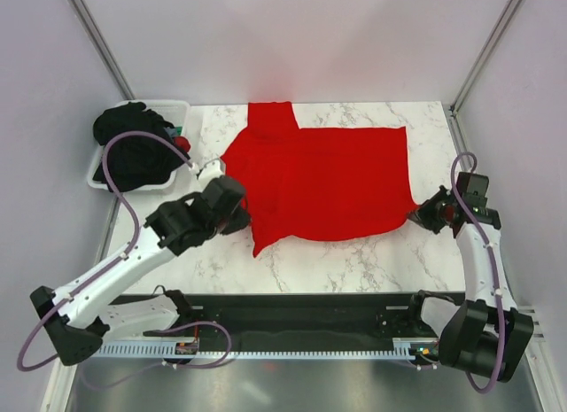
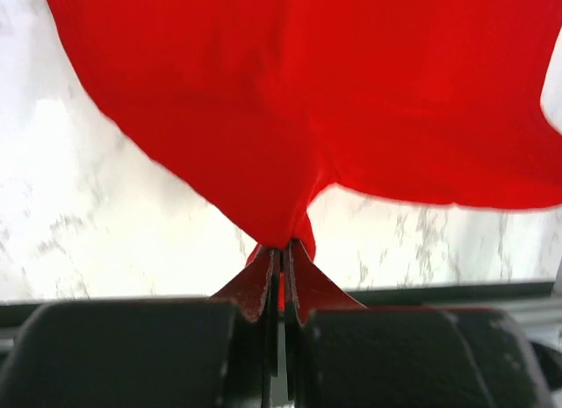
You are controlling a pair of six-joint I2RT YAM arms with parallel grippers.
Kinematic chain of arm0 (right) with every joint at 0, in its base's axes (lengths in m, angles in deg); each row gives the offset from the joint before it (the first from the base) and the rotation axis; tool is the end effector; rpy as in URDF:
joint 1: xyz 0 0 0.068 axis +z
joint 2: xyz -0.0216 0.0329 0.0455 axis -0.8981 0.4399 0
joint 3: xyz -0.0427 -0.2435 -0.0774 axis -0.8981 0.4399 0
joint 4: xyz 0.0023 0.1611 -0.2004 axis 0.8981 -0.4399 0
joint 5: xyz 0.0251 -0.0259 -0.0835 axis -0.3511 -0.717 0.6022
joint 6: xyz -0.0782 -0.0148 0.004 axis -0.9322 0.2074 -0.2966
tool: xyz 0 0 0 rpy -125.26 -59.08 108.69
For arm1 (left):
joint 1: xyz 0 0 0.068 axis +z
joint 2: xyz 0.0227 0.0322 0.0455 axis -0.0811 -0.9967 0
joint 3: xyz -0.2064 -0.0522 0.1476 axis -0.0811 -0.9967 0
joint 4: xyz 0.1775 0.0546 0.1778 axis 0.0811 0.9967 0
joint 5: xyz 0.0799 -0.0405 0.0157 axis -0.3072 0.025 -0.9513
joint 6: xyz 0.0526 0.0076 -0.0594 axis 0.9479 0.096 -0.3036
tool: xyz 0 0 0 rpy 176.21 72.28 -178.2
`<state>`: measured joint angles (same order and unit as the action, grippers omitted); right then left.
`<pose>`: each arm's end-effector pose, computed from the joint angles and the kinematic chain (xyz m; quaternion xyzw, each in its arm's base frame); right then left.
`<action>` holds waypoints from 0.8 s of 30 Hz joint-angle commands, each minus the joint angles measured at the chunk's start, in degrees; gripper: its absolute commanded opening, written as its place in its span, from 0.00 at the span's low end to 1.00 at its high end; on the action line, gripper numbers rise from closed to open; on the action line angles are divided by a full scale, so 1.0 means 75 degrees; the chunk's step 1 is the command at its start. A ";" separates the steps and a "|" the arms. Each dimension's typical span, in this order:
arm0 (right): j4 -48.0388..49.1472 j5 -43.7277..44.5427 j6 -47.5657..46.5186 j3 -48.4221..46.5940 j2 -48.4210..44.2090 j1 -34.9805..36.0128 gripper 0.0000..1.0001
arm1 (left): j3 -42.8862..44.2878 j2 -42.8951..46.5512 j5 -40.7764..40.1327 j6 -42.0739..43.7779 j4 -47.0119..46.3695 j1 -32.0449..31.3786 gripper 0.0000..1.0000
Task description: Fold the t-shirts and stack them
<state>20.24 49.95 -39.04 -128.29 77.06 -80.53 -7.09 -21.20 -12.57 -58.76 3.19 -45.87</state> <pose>0.2147 -0.0418 0.2009 0.3905 0.8597 0.2028 0.2593 0.1545 -0.1461 0.2944 -0.1494 0.9103 -0.1774 0.3430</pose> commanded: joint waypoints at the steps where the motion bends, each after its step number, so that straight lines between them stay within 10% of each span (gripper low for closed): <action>1: -0.0184 -0.0041 -0.0006 -0.0858 0.0393 0.0013 0.00 | 0.0960 -0.0579 0.0233 0.1641 -0.0233 0.0875 0.03; 21: 0.0601 -0.0041 0.0157 -0.4162 0.5278 0.0458 0.00 | 0.5970 -0.6623 0.2939 0.4431 -0.0692 0.4542 0.06; 24: 0.0157 -0.0157 0.0181 -0.5497 0.6380 0.0458 0.52 | 0.8412 -0.8580 0.4095 0.4619 0.0489 0.5023 0.33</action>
<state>22.50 49.80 -37.85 -161.58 120.69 -77.01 41.00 -75.36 8.46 -28.60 0.74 -11.93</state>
